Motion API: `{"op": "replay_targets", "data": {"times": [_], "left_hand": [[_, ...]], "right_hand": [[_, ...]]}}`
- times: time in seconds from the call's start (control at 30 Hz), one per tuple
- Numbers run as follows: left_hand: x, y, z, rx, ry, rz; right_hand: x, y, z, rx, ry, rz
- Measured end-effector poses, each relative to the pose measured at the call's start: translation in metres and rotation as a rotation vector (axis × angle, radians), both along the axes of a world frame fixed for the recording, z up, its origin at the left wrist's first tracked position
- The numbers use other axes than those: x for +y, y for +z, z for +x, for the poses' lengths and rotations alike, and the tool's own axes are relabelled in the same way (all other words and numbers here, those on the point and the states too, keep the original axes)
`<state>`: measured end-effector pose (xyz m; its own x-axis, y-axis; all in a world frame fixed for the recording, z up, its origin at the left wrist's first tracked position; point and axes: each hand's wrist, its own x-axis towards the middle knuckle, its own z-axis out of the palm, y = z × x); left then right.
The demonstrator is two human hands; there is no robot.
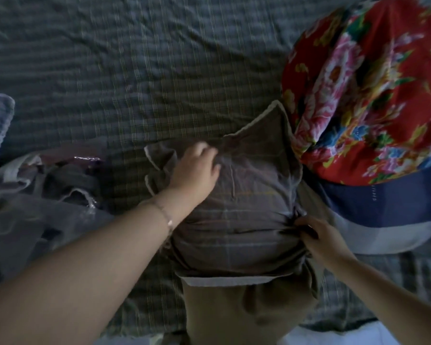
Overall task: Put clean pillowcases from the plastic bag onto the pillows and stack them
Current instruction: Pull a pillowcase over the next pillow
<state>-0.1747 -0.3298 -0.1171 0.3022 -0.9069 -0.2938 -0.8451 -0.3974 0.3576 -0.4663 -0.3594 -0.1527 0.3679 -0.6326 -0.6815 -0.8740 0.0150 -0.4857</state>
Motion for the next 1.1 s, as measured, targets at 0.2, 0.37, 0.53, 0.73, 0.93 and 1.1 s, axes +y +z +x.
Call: {"op": "replay_targets", "data": {"times": [0.2,0.37,0.53,0.73,0.93,1.1], "left_hand": [[-0.051,-0.048,-0.022,0.173,-0.085,0.294],[-0.012,-0.022,-0.024,0.524,0.427,-0.055],[0.019,0.012,-0.007,0.839,0.902,-0.246],[0.019,0.037,0.016,0.911,1.103,-0.369],[0.01,0.029,0.03,0.771,1.027,-0.287],[0.019,0.005,0.007,0.367,0.68,-0.145]], "right_hand": [[0.009,-0.007,0.006,-0.052,-0.303,-0.006],[0.007,-0.01,0.032,-0.079,-0.601,0.053],[-0.001,-0.011,0.056,0.154,-0.257,0.121],[0.004,0.019,0.052,0.091,-0.117,-0.117],[0.067,0.013,-0.012,0.35,-0.101,0.147],[0.047,0.011,0.0,0.588,0.013,0.154]]}}
